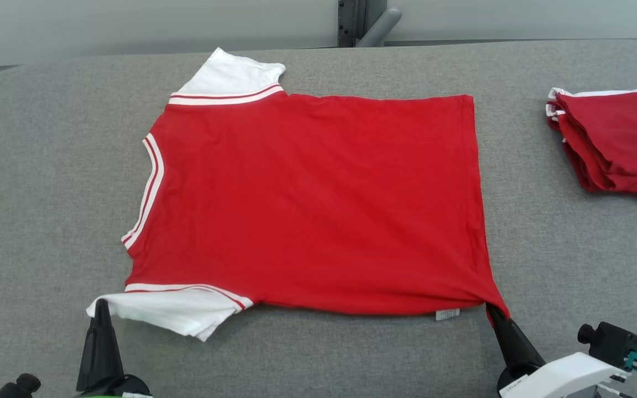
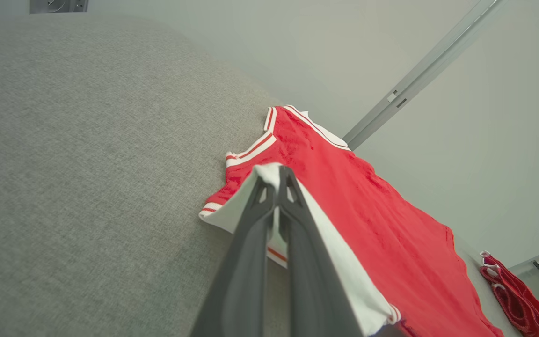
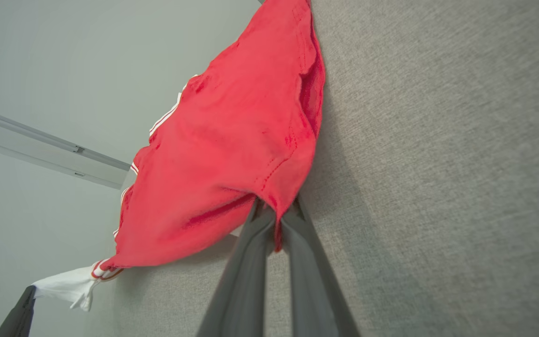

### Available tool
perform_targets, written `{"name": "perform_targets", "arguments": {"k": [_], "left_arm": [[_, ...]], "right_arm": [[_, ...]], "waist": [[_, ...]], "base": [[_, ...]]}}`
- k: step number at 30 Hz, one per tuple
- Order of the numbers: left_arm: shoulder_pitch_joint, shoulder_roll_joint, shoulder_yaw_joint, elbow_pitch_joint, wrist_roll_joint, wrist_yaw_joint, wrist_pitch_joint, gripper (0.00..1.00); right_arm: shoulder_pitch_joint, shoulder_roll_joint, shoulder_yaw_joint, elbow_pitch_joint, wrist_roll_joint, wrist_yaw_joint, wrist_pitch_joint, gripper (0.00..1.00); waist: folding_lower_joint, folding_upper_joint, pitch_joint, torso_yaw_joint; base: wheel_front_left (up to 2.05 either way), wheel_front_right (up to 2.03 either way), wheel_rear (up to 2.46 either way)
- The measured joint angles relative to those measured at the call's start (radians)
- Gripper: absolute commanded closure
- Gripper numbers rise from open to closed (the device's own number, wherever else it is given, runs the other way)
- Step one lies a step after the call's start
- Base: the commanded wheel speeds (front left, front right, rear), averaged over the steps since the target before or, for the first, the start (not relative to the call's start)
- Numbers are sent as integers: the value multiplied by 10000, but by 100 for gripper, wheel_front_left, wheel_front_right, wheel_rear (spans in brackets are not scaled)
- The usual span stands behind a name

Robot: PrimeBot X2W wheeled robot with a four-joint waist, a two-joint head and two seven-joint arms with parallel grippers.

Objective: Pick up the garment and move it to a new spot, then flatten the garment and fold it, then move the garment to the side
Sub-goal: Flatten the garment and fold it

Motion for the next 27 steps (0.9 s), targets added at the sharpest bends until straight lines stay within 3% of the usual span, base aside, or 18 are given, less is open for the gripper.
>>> {"name": "perform_targets", "arguments": {"k": [10, 19, 27], "left_arm": [[-1554, 320, -512, 596, 148, -35, 2, 100], [-4225, 579, -1047, 2456, 318, -48, 0, 100], [-5400, 596, -1066, 3885, 336, -54, -13, 100]], "right_arm": [[-785, 142, 244, 702, 90, 0, -17, 100], [-1894, 6, 378, 984, 464, -2, -249, 100], [-2893, 50, 660, 1722, 539, -2, -449, 100]], "waist": [[0, 0, 250, -3], [0, 0, 803, -213], [0, 0, 1158, -502]], "base": [[0, 0, 0], [0, 0, 0], [0, 0, 0]]}}
